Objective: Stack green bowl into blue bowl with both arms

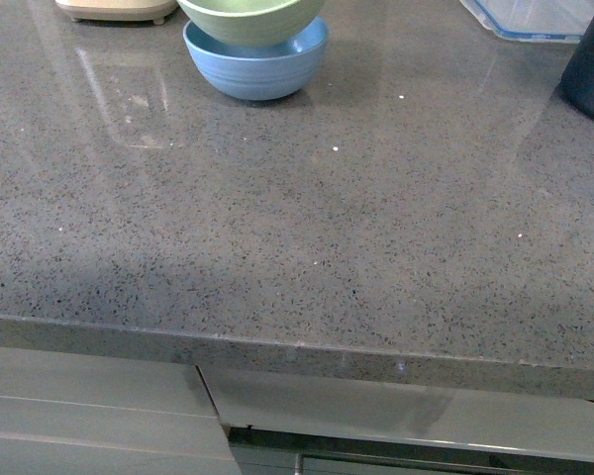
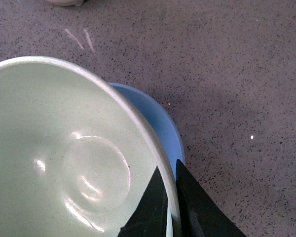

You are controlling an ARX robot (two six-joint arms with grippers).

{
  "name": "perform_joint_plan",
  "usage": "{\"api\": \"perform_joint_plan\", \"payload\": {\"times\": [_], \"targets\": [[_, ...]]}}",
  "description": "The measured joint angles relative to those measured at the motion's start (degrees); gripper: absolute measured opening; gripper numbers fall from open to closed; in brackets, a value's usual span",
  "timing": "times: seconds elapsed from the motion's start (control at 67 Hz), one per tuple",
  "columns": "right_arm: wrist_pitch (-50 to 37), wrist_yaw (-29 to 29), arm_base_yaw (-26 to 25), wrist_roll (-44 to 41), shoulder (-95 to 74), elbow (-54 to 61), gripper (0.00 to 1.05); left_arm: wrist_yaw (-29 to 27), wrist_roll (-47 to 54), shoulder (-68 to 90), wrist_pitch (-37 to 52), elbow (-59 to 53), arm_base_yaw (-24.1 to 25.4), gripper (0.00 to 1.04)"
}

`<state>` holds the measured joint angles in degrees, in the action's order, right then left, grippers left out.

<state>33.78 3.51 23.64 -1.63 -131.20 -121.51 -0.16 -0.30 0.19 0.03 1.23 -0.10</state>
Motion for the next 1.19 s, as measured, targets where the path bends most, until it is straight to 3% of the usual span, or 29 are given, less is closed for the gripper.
{"api": "perform_joint_plan", "payload": {"times": [0.642, 0.851, 0.97, 1.194], "targets": [[0.04, 0.79, 0.04, -0.15, -3.45, -3.37, 0.03, 0.0, 0.0, 0.0, 0.0, 0.0, 0.0, 0.98], [-0.39, 1.97, -0.02, -0.04, -3.45, -3.87, 0.34, 0.0, 0.0, 0.0, 0.0, 0.0, 0.0, 0.98], [-0.98, 2.08, -0.42, 0.11, -2.99, -3.17, 0.62, 0.02, 0.0, 0.0, 0.0, 0.0, 0.0, 0.98], [-1.38, 1.51, -1.79, 0.09, 0.31, -0.13, 0.96, 0.0, 0.0, 0.0, 0.0, 0.0, 0.0, 0.98]]}}
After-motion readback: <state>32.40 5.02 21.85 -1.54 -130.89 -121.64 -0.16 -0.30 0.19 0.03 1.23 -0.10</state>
